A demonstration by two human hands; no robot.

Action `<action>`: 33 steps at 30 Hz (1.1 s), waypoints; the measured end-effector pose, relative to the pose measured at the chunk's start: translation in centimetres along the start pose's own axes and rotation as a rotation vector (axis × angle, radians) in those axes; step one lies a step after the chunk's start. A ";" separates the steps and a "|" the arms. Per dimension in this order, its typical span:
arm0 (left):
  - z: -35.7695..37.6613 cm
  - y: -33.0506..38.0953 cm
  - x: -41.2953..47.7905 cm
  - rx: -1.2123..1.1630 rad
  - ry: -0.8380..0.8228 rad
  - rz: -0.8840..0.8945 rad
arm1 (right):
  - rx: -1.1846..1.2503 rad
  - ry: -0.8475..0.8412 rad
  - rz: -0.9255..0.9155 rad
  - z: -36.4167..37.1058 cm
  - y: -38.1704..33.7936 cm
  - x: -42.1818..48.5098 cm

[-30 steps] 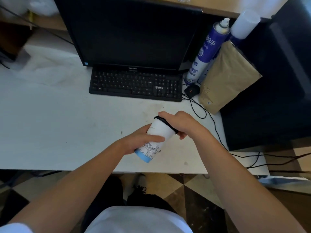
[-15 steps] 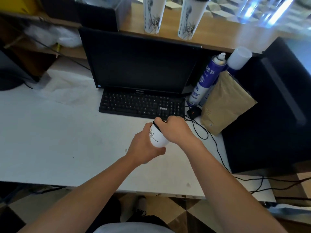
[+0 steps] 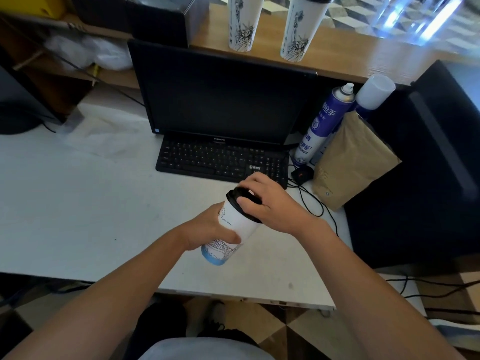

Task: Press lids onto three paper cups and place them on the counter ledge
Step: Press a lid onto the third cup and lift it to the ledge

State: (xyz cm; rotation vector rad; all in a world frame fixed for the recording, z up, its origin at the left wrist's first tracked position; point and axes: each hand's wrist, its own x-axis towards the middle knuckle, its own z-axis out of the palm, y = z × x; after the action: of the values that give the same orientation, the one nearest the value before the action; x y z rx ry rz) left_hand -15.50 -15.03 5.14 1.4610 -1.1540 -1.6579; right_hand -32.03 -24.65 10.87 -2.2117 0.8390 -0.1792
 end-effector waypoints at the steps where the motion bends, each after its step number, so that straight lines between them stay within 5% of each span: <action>1: 0.1 -0.1 0.1 0.002 -0.014 -0.008 | 0.016 -0.002 -0.008 0.1 0.0 -0.2; 10: 3.8 -0.4 0.5 0.319 0.577 0.116 | 0.051 0.219 0.260 2.1 0.0 -0.2; 26: 1.8 -1.5 -0.3 0.162 0.328 0.282 | 0.056 -0.006 -0.071 -1.1 -0.6 -1.4; 33: 2.6 -3.3 -0.8 0.195 0.486 0.278 | 0.080 -0.102 0.009 -1.3 -0.8 -1.7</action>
State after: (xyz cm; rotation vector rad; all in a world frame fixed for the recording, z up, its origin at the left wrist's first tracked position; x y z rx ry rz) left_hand -17.61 -12.43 2.43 1.6193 -1.1905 -0.9528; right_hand -33.36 -23.98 12.58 -2.1236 0.7730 -0.0928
